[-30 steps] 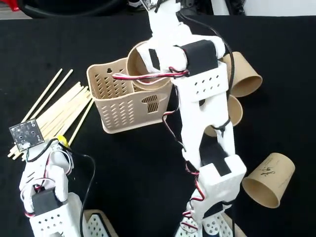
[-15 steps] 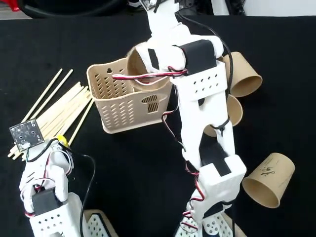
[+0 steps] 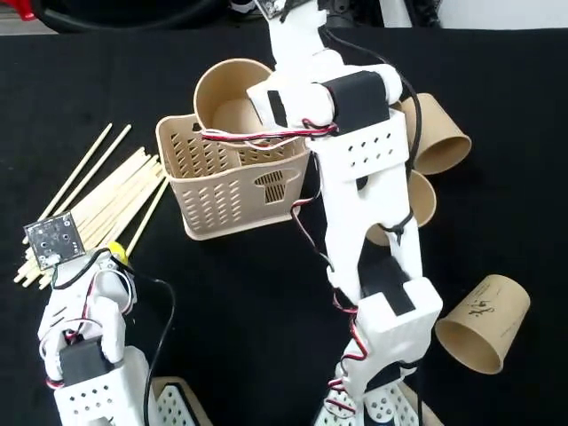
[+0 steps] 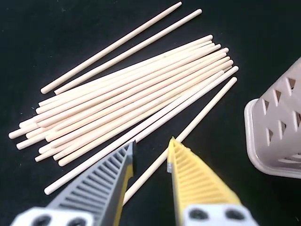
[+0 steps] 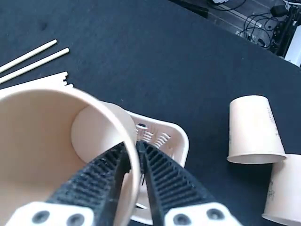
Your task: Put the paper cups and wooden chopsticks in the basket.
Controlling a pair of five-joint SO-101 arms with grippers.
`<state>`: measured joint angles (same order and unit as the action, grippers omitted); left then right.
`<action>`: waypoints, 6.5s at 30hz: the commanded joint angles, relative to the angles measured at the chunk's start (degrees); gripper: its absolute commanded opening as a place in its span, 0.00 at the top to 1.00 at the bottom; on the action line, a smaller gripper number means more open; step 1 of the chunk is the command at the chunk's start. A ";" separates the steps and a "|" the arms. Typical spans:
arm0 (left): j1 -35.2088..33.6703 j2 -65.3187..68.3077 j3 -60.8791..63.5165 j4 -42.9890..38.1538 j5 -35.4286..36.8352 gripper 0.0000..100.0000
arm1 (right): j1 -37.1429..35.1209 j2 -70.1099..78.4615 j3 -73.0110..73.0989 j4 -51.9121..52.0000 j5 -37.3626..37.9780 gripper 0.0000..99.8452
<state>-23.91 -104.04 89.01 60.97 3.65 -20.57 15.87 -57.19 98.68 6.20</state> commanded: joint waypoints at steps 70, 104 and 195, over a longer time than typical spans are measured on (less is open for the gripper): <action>1.01 -0.26 -0.13 -1.05 -0.53 0.87 | -1.23 -13.32 15.34 -12.04 2.02 0.71; 1.10 -0.26 1.10 -2.55 -2.46 0.87 | 1.58 -9.01 14.02 -16.88 6.59 0.84; 1.10 -0.26 0.92 -2.55 -2.46 0.87 | 3.52 -5.67 -5.41 2.55 18.37 0.71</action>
<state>-23.38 -104.04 90.68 59.38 1.54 -17.85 12.79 -58.51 98.59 23.34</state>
